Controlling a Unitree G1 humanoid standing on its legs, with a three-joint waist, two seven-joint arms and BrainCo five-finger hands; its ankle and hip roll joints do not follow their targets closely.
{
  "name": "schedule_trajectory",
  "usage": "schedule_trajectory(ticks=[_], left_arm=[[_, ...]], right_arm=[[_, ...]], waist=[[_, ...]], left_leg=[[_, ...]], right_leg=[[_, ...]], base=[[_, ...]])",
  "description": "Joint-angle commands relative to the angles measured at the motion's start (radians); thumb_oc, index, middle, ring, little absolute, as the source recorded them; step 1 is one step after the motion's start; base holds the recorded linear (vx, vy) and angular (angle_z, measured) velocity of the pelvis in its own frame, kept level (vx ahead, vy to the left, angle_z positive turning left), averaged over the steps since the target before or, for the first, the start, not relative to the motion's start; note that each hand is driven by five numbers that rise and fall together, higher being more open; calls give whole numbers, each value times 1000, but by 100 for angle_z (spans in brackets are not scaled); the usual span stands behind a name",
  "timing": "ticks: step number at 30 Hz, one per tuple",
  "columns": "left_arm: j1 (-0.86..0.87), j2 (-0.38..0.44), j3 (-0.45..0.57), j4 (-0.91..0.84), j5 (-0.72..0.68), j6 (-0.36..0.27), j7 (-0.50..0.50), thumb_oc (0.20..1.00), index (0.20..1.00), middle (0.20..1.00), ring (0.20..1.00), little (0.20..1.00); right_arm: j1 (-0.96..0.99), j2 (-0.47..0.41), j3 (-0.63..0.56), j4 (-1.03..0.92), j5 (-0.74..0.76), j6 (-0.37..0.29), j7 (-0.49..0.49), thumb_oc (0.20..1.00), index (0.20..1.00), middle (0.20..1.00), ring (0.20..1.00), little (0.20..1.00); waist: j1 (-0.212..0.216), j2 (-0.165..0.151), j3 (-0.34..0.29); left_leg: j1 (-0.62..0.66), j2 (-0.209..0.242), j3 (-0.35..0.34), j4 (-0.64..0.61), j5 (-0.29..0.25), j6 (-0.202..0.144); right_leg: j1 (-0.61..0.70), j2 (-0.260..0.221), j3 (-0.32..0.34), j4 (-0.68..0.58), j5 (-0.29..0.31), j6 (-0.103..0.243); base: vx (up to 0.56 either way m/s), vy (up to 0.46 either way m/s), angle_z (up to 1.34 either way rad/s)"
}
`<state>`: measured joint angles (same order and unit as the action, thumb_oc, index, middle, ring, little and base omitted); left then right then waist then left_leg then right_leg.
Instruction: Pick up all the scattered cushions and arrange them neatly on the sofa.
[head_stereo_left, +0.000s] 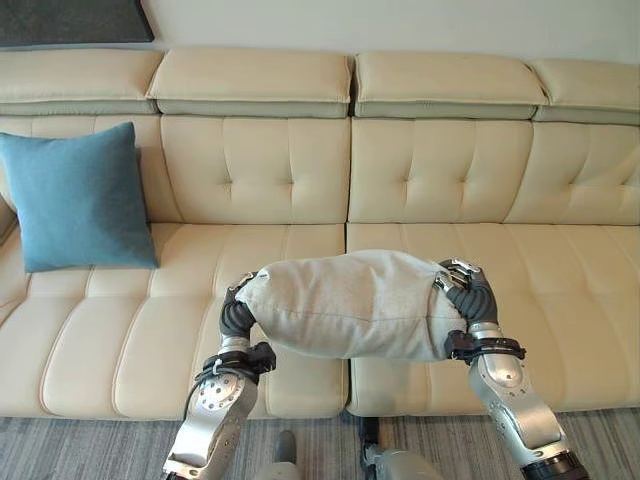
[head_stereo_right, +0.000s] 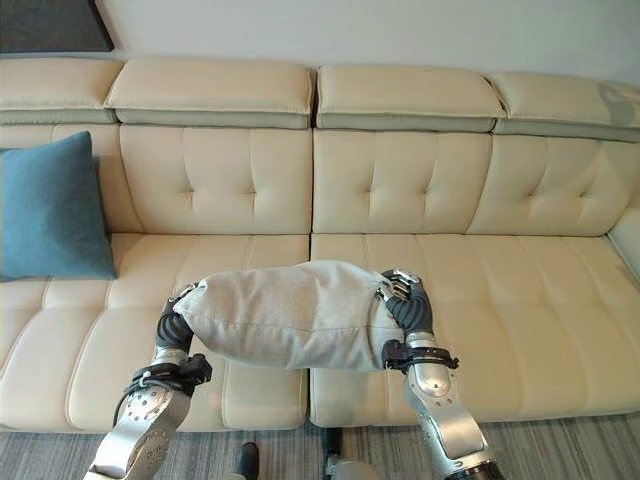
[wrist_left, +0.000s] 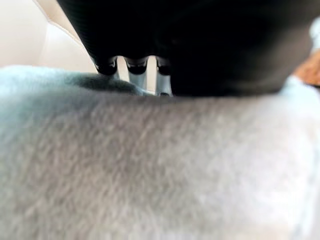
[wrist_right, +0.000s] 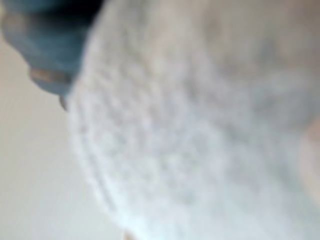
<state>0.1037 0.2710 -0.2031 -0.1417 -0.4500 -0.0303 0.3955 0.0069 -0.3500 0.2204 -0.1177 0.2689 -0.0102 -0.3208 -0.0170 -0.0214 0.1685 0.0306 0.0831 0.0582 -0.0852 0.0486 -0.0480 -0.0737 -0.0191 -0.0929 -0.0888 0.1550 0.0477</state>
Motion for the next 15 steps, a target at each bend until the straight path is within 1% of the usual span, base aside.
schedule_trajectory(ticks=[1,9,12,15], left_arm=[[-166,3,-73,-1,73,-70,12,200,200,200,200,200],[-229,-11,-101,76,87,-67,44,200,200,200,200,200],[-284,-16,-140,149,112,-64,47,200,200,200,200,200],[-323,-19,-154,201,126,-64,57,200,200,200,200,200]], right_arm=[[-198,41,45,-63,-42,-75,-3,200,200,200,200,200],[-278,17,68,-13,-76,-51,-33,200,200,200,200,200],[-324,6,75,41,-69,-47,-50,200,200,200,200,200],[-362,2,80,78,-60,-47,-63,200,200,200,200,200]], waist=[[-6,-9,-57],[-11,-12,-26],[-14,-16,4],[-16,-18,17]], left_leg=[[25,-57,-13,-2,-92,-7],[-20,-56,-22,-2,-88,-13],[-64,-54,-27,-2,-77,-15],[-92,-54,-26,-2,-70,-17]], right_leg=[[120,-41,-62,2,-237,56],[84,-41,-67,2,-235,52],[38,-40,-66,2,-228,51],[7,-41,-63,2,-220,51]], base=[[76,-27,14],[24,0,8],[0,0,0],[-16,0,2]])
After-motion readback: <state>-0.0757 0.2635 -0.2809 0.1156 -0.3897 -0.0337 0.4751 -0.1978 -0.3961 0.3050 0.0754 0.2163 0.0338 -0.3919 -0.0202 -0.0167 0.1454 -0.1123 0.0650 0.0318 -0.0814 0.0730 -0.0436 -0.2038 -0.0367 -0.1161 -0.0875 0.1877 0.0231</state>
